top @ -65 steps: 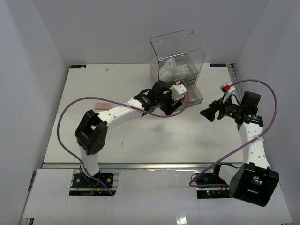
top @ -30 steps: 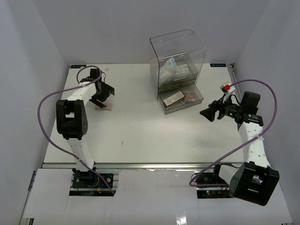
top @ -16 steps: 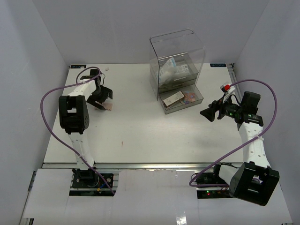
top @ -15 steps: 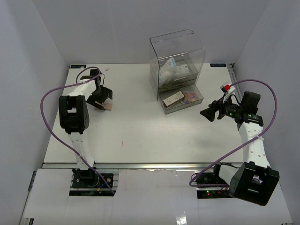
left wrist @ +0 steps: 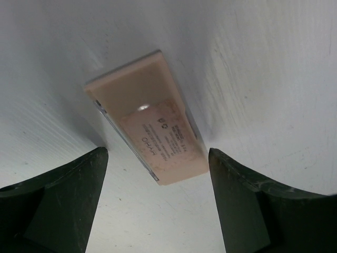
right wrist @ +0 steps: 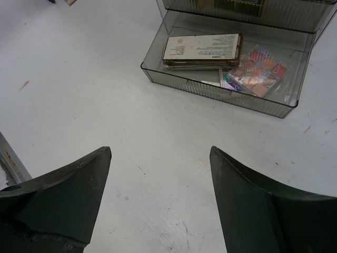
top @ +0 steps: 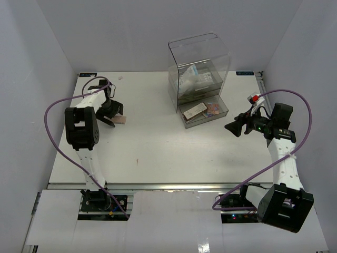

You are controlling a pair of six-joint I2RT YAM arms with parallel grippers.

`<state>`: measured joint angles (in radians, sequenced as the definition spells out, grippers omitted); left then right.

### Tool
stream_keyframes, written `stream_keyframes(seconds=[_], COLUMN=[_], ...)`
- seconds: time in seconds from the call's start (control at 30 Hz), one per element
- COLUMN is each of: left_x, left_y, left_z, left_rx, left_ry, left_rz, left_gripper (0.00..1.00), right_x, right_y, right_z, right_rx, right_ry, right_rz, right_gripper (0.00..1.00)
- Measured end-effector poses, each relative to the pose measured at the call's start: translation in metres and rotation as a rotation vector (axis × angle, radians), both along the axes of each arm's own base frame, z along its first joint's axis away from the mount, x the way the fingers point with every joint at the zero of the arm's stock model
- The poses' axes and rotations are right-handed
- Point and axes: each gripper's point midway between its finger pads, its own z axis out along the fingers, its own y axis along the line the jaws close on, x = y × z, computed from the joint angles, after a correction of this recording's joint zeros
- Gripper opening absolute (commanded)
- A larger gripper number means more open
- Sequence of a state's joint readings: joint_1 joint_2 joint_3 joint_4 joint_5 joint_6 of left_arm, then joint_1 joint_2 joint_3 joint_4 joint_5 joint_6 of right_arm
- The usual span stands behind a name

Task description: Organize the makeup

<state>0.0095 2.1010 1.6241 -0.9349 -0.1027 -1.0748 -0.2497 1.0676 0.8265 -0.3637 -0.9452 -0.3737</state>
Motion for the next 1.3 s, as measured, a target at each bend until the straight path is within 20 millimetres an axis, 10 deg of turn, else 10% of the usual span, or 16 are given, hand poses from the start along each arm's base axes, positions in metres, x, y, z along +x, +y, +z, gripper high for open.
stream_keyframes(seconds=[0.3, 0.57, 0.73, 1.0, 1.3], left_x=[0.000, 0.008, 0.008, -0.021, -0.055], left_y=[0.021, 0.015, 0.002, -0.051, -0.172], left_z=[-0.005, -0.004, -0.001, 0.031, 0.143], left_rx=[-0.013, -0.041, -0.114, -0.307, -0.428], left_ry=[0.019, -0.028, -0.091, -0.311, -0.788], left_rz=[0.054, 0.009, -0.062, -0.331, -0.885], left_gripper=[0.69, 0.04, 0.00, 0.00, 0.00], right_x=[0.000, -0.001, -0.001, -0.001, 0.001], right_y=[0.000, 0.000, -0.001, -0.001, -0.004], right_z=[0.001, 0.002, 0.002, 0.003, 0.002], right_rx=[-0.002, -0.002, -0.003, -0.004, -0.013], right_ry=[-0.005, -0.007, -0.009, -0.011, -0.009], right_rz=[0.000, -0.001, -0.003, -0.005, -0.019], right_gripper=[0.82, 0.82, 0.82, 0.82, 0.82])
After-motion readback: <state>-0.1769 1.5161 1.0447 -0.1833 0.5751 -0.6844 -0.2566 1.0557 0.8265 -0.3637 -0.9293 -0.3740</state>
